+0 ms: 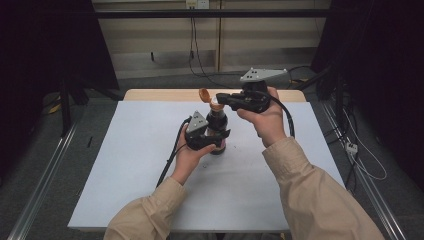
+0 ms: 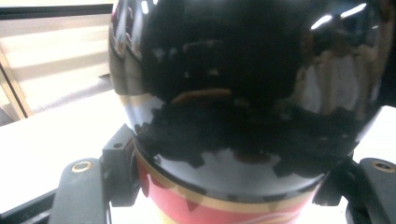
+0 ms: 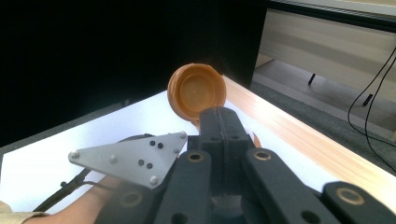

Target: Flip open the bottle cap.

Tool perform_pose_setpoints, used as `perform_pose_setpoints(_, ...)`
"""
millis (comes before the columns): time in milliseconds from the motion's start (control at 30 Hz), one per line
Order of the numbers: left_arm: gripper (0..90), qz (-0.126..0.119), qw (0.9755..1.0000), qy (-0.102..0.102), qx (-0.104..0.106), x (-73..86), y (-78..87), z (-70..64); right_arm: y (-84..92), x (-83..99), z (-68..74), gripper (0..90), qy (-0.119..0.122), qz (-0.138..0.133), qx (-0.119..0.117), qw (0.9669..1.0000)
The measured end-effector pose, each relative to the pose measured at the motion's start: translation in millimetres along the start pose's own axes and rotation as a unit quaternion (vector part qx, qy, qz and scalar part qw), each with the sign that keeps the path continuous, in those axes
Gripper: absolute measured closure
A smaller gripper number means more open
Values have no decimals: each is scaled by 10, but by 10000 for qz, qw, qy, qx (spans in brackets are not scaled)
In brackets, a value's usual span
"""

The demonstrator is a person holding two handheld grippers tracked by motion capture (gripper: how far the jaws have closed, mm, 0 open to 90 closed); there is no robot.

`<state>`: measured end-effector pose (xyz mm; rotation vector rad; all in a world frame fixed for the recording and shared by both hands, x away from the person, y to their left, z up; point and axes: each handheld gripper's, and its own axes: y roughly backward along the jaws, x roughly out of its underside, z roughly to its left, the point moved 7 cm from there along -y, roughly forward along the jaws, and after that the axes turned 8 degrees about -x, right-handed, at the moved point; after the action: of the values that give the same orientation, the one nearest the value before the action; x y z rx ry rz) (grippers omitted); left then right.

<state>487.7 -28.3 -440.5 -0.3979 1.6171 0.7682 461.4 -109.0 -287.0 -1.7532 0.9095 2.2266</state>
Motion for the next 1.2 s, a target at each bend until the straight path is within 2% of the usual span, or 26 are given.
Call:
perform_pose_setpoints(133,279,-20,10000,93,26,-2,-5,-2,40,25,-9,833,-25,-44,5,10000)
perform_pose_setpoints(233,261,73,9997,233,75,8,3,14,80,36,-21,779,-45,-89,24,9999)
perform_pose_setpoints(300,232,130,9996,268,14,24,2,22,107,46,-27,732,-50,-99,47,9999)
perform_pose_setpoints(333,223,149,9993,324,70,26,8,16,120,56,-31,705,-59,-96,60,9999)
perform_pose_setpoints(433,206,199,9993,268,181,6,48,5,152,87,-33,612,-68,-123,86,9999)
perform_pose_setpoints(567,160,283,9988,316,250,-17,123,-1,202,143,-33,515,-96,-162,116,9998)
perform_pose_setpoints(667,151,296,9987,338,245,-24,200,42,238,189,-38,440,-162,-206,123,9996)
perform_pose_setpoints(700,149,296,9988,286,276,-33,238,68,246,207,-42,417,-180,-215,127,9995)
perform_pose_setpoints(733,148,257,9987,333,275,-53,270,83,253,228,-46,394,-197,-220,137,9995)
perform_pose_setpoints(767,146,258,9988,295,302,-69,309,100,255,254,-49,377,-212,-222,144,9994)
perform_pose_setpoints(800,142,196,9985,359,371,-94,344,90,253,286,-47,350,-225,-198,132,9995)
perform_pose_setpoints(867,125,187,9986,269,406,-121,418,90,249,364,-38,320,-211,-101,165,9996)
perform_pose_setpoints(1000,106,281,9992,-42,285,-108,544,100,268,524,-20,285,-251,-64,179,9995)
perform_pose_setpoints(1200,106,372,9984,156,388,-51,661,132,292,805,-17,233,-387,13,200,9990)
